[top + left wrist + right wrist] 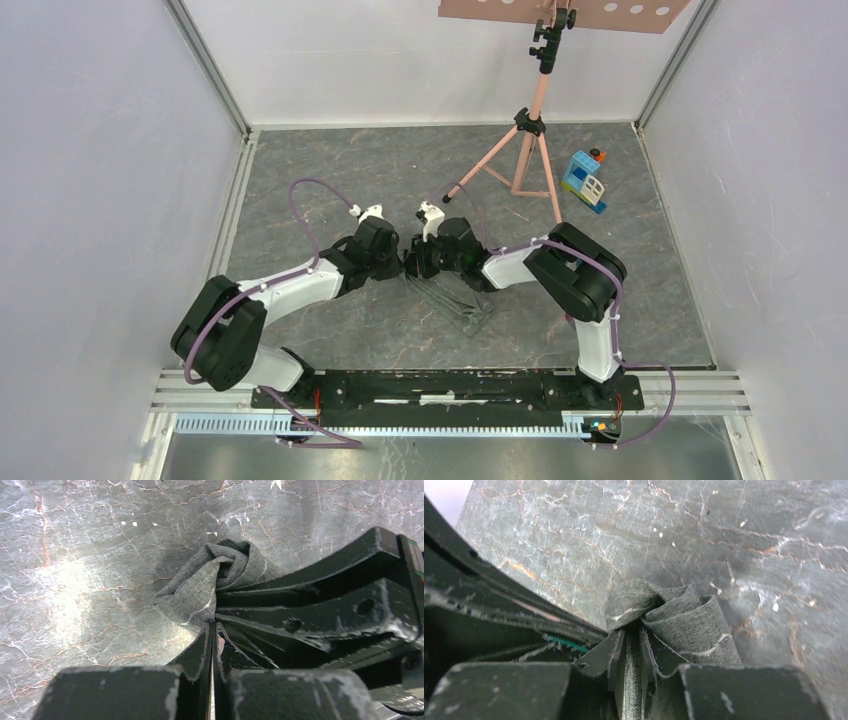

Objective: Fold the napkin into a case and place the utensils inside
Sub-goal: Stuff the top corner of the smaller-rectangle-folded napkin into the folded napkin.

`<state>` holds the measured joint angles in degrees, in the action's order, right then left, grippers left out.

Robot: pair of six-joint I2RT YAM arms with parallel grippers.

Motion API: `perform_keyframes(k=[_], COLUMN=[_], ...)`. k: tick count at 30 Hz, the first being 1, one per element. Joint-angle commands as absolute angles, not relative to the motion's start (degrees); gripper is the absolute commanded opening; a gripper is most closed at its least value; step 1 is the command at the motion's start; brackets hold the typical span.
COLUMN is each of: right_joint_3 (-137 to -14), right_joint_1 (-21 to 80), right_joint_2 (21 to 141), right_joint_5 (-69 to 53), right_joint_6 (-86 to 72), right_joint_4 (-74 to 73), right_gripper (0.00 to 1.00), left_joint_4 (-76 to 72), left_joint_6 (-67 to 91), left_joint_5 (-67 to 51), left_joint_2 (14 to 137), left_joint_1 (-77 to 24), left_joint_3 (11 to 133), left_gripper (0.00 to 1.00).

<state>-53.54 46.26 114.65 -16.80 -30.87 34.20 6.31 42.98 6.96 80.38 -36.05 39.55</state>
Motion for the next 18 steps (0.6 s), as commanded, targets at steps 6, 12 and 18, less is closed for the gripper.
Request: perform_keyframes(k=[6, 12, 18], right_joint_3=[-47.23, -46.28, -50.79], right_joint_1=[43.35, 42.17, 42.45], right_joint_2=[101.27, 101.49, 108.04], right_joint_5=[-21.37, -21.35, -21.11], right_joint_6=[-29.49, -29.02, -29.65], right_joint_4=[31.16, 31.57, 32.65], right_gripper=[0.30, 0.28, 0.15], left_joint_4=[5.98, 5.53, 5.41], left_joint_6=[40.65, 40.43, 40.35], left_joint_5=[7.67, 6.76, 5.68], left_joint_2=[79.16, 78.91, 79.86], left_joint_1=[-36.21, -36.21, -36.26], left_joint_3=[41.77, 41.38, 42.48], left_gripper=[0.02, 0.02, 0.02])
